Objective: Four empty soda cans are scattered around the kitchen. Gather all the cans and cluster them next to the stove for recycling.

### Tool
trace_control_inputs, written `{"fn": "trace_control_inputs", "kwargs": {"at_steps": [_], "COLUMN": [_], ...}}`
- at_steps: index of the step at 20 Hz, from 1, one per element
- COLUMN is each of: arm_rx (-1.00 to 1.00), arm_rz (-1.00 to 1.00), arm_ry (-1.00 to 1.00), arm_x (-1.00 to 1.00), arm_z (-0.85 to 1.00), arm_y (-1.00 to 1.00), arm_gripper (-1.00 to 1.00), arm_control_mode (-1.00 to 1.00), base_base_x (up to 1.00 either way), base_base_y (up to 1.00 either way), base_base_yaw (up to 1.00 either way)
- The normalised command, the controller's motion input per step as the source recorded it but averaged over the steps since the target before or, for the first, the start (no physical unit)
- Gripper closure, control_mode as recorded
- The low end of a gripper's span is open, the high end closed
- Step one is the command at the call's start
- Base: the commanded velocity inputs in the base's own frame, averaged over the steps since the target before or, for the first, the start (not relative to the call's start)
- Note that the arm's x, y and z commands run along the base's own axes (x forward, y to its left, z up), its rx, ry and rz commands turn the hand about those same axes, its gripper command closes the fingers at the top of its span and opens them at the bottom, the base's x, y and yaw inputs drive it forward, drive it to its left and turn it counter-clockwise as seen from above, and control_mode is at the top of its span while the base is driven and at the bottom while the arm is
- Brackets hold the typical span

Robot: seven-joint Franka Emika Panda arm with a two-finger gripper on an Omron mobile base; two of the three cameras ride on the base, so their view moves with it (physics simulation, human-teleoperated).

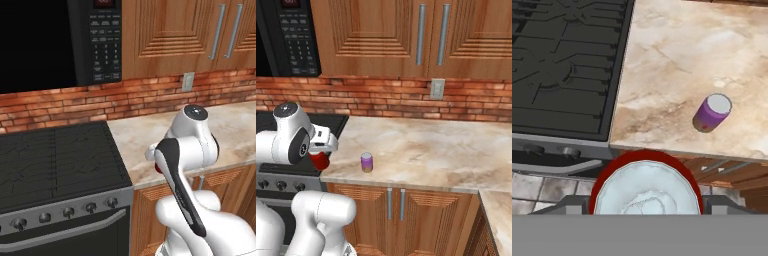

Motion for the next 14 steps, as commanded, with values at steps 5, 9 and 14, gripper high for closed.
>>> {"fn": "trace_control_inputs", "kwargs": {"at_steps": [5, 9, 14], "arm_rx": [0.00, 0.00, 0.00], "arm_rz": [0.00, 0.00, 0.00], "arm_ry": [0.00, 0.00, 0.01], "arm_x": [0.40, 0.40, 0.46], "arm_z": [-0.18, -0.17, -0.17], "arm_y": [0.15, 0.08, 0.03], "arm_gripper": [1.00, 1.00, 1.00], "arm_control_mode": [-1.00, -1.00, -1.00], "base_base_x": [0.00, 0.00, 0.00], "base_base_y": [0.00, 0.00, 0.00], "base_base_yaw": [0.00, 0.00, 0.00]}}
